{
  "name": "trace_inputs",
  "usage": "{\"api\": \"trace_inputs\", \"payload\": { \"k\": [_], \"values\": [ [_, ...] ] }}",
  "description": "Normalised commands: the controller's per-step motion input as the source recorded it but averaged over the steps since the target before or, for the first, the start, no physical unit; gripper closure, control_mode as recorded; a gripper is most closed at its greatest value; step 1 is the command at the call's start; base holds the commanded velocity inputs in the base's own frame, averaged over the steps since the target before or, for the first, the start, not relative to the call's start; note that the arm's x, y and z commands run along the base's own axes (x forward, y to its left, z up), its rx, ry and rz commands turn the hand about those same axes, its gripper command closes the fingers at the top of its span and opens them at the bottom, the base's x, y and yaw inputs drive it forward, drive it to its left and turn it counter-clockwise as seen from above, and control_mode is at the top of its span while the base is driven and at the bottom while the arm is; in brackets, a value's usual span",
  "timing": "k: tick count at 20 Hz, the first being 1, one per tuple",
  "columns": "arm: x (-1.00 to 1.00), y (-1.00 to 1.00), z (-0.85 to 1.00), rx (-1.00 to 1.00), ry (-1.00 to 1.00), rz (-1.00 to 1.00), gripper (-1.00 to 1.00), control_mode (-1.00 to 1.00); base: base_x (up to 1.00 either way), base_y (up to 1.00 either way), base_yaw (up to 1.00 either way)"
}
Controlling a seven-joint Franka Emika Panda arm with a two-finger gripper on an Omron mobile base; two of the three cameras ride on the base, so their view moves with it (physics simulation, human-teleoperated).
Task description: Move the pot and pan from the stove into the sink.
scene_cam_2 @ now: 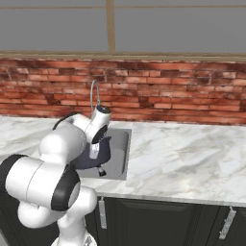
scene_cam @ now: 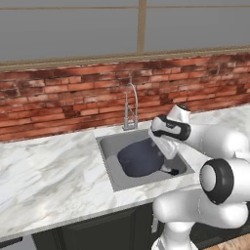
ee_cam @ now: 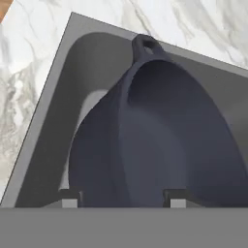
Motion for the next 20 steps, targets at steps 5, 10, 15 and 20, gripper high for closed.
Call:
{"api": "trace_inputs", "payload": {
  "k": [5,10,15,20],
  "values": [
    [-0.01,0.0,0.91,0.0,0.01,0.01,-1.0,-1.0,0.0,0.0,0.0],
    [-0.48,-0.18,0.69,0.0,0.01,0.01,-1.0,-1.0,0.0,0.0,0.0],
    [-0.9,-0.42,0.44,0.0,-0.01,0.03,-1.0,-1.0,0.0,0.0,0.0],
    [-1.0,-0.63,0.32,0.01,-0.09,0.01,-1.0,-1.0,0.0,0.0,0.0]
  ]
}}
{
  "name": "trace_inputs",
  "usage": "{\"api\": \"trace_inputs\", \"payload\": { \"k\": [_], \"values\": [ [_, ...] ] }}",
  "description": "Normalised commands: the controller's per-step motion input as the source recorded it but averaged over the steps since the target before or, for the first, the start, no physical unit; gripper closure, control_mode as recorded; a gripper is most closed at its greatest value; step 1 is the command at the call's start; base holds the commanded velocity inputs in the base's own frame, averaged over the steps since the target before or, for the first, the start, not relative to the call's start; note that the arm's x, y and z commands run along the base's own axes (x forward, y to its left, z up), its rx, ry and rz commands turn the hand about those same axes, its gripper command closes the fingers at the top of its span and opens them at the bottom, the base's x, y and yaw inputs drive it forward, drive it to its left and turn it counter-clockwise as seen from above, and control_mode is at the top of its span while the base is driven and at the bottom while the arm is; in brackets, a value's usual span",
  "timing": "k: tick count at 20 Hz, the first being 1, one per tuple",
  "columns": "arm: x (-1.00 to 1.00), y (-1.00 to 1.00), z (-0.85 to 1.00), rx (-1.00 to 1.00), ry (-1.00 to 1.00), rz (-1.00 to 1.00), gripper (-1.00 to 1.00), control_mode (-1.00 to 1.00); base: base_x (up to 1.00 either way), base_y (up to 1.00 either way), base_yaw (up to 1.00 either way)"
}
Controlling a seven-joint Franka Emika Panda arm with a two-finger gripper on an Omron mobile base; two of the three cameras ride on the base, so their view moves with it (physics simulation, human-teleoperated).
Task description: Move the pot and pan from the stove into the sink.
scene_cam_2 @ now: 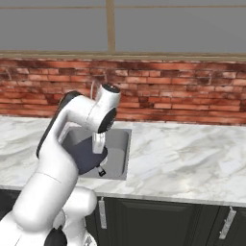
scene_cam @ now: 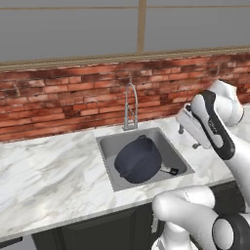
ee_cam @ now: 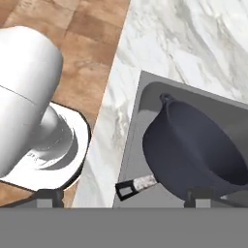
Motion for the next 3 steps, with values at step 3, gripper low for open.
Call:
{"api": "trace_inputs", "payload": {
  "k": [3],
  "values": [
    [-0.99,-0.65,0.21,0.03,-0.19,0.0,-1.0,-1.0,0.0,0.0,0.0]
  ]
}}
